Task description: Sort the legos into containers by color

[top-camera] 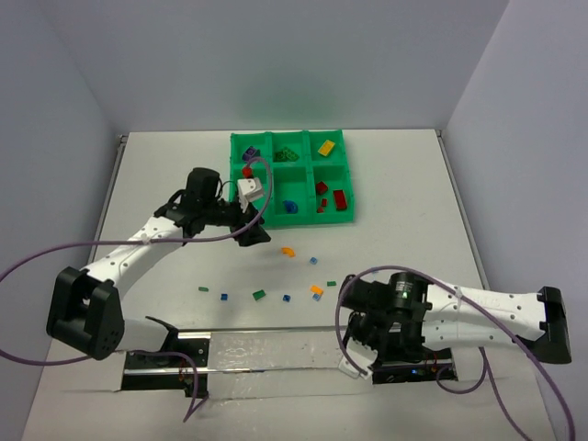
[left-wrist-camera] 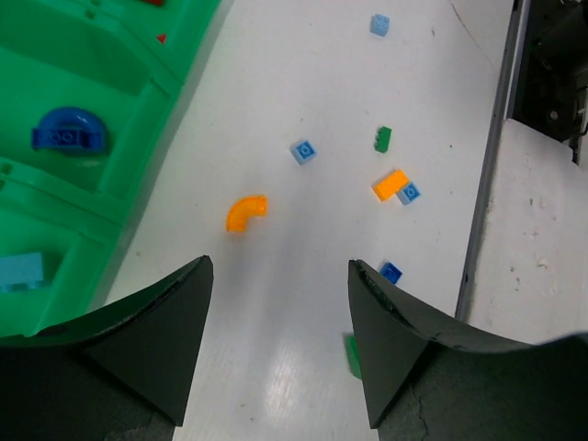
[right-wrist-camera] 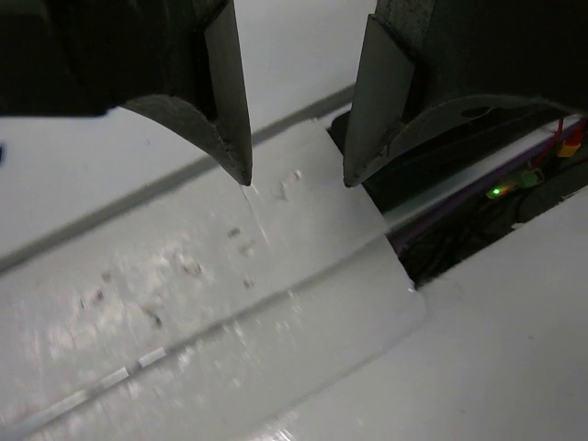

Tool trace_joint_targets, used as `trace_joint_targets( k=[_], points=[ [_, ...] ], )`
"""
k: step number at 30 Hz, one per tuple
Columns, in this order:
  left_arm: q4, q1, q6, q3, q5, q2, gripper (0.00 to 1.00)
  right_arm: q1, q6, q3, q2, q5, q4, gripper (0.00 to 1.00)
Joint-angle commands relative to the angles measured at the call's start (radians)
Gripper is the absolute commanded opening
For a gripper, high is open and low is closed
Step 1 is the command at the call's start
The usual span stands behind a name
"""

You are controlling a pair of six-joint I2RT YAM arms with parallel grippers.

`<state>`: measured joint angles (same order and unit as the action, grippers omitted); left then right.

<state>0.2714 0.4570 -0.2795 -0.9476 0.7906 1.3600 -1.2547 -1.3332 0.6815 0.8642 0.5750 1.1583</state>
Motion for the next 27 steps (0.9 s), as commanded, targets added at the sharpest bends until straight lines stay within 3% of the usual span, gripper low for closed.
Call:
trace_joint_targets(
  k=[1,6,11,15,18,21,27],
  points=[
    [-0.058,-0.003,0.064,0.087,0.020,-0.112,0.71,-0.197,0.031,-0.013,-0.036,0.052,-0.007,0.54],
    [-0.033,0.001,0.043,0.143,0.009,-0.179,0.70,-0.442,0.144,-0.064,-0.022,0.006,-0.127,0.56],
    [-0.096,0.066,0.047,0.304,0.060,-0.431,0.73,-0.455,0.136,-0.055,0.060,-0.064,-0.206,0.55],
    [-0.014,0.094,0.014,0.376,0.081,-0.562,0.73,-0.445,0.190,-0.092,0.086,-0.124,-0.354,0.54],
    [-0.002,0.120,-0.025,0.414,0.068,-0.698,0.74,-0.328,0.246,-0.077,0.095,-0.096,-0.449,0.54],
    [0.006,0.160,-0.027,0.417,0.044,-0.789,0.73,-0.105,0.276,-0.048,0.098,-0.041,-0.505,0.56],
    [0.056,0.317,-0.107,0.393,-0.008,-0.752,0.69,0.276,0.337,0.016,0.146,0.103,-0.589,0.56]
  ],
)
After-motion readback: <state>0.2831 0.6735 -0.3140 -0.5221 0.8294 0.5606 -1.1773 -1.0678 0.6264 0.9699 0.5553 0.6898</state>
